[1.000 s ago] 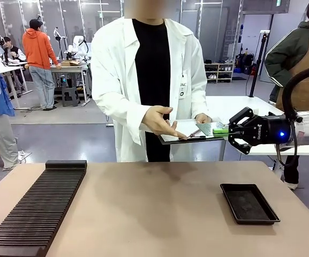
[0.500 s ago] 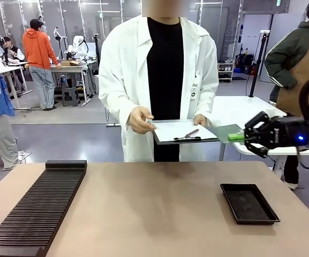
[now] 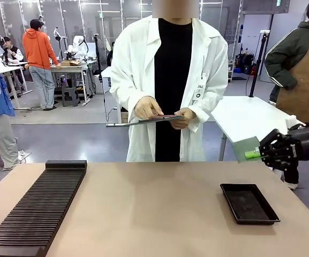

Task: Inspect the PCB.
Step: Place the Blank PCB in the ESD tray.

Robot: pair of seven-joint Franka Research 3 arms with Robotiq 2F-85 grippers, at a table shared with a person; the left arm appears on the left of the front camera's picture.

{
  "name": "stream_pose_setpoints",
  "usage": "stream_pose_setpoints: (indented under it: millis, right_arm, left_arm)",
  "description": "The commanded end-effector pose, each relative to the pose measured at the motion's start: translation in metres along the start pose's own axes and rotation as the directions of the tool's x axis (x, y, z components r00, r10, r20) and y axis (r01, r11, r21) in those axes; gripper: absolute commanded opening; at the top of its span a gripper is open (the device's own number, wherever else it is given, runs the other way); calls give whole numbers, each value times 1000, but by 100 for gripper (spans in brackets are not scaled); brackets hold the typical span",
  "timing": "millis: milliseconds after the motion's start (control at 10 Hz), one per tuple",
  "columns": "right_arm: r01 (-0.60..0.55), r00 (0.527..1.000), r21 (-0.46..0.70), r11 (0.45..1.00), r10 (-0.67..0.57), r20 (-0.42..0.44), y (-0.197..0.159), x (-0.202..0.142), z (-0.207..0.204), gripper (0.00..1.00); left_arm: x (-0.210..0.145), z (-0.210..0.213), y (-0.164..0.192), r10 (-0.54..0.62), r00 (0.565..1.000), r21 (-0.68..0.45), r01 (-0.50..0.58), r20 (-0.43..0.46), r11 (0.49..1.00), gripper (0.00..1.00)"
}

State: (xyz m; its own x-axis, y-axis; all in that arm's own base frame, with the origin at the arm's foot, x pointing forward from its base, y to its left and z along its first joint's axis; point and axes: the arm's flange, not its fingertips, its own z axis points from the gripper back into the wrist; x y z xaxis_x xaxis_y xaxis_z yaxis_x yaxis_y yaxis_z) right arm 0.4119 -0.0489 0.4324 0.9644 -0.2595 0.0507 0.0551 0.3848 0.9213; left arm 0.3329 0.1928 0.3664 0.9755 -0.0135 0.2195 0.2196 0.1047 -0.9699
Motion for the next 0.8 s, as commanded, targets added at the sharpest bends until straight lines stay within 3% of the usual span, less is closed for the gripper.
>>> stream_pose_setpoints:
  millis: [0,400,700]
  right_arm:
    - [2,999,-44,999,-5,-53,-30,21,-14,3]
    - [-11,1000,-182,983,8,-19,-81,55,-36,3]
    - [2,999,-259,966,-15,-47,-104,61,-56,3]
  left_arm:
    - [-1,-1,-3,4,1000,12,-4,-4,1000,100]
    - [-1,-1,-3,4,1000,12,-4,-4,1000,100]
    - [-1,-1,-3,4,1000,12,-4,-4,1000,100]
